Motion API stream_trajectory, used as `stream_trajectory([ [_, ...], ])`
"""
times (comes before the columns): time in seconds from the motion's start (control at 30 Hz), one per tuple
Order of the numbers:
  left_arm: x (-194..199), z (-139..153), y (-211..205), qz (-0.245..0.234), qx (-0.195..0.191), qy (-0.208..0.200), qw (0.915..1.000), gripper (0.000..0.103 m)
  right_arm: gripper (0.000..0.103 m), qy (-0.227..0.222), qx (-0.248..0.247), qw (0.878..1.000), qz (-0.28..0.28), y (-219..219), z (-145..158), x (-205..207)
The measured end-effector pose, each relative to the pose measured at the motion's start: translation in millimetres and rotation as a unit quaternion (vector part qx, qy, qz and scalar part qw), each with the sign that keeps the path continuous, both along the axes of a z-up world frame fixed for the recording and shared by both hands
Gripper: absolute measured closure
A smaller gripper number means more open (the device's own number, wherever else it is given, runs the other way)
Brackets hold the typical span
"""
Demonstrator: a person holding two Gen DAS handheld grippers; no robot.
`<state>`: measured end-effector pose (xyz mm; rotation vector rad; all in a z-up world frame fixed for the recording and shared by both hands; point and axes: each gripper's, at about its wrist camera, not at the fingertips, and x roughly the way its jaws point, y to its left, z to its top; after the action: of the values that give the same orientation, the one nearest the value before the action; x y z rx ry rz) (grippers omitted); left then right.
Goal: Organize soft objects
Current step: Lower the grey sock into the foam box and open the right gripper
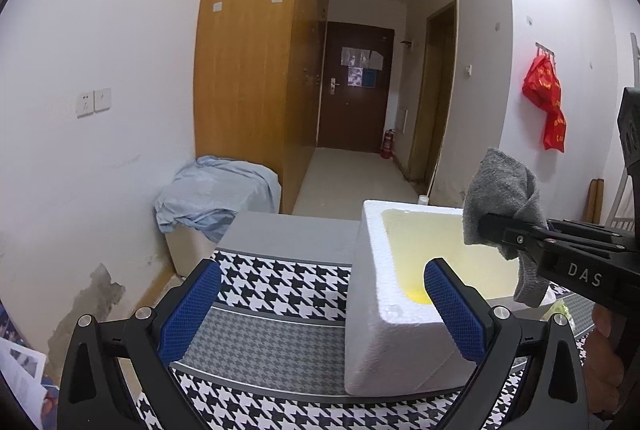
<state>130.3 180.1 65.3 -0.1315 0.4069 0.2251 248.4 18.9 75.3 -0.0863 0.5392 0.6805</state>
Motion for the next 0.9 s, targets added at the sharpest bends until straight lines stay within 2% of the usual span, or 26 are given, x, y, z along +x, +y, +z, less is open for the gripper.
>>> stream_trajectory([
  [0.13,-0.6,-1.5,4.8,0.004,-0.001,-0.002,1.0000,0.001,0.085,-0.003,-0.002,1.000,-0.001,5.2,-2.9,2.7],
  [0.37,1.9,-2.8,9.8,0.005,-0.005,0.001,1.0000,0.001,0.082,0.025,0.005,1.000,0.002,6.1,-9.8,17.1],
  [0.47,1.5,-2.9,10.9,0.006,-0.008,-0.001,1.0000,0.001,0.071,0.028,0.010,1.000,0.008,5.3,-10.8,18.7],
  [0.53,1.1,-2.9,11.2,0.006,-0.008,-0.001,1.0000,0.001,0.054,0.025,0.011,1.000,0.012,7.6,-11.0,17.6],
  [0.63,0.6,-2.4,11.2,0.006,-0.011,-0.001,0.9999,0.001,0.043,0.024,0.019,0.999,0.013,7.0,-10.8,16.1],
  [0.8,0.8,-1.2,8.3,0.008,-0.008,-0.001,0.9999,0.001,0.033,0.038,0.034,0.998,0.020,3.6,-10.7,17.7],
  [0.9,-0.5,-0.9,6.7,0.006,-0.007,-0.001,1.0000,0.001,0.031,0.030,0.035,0.999,0.018,2.5,-9.0,13.2],
])
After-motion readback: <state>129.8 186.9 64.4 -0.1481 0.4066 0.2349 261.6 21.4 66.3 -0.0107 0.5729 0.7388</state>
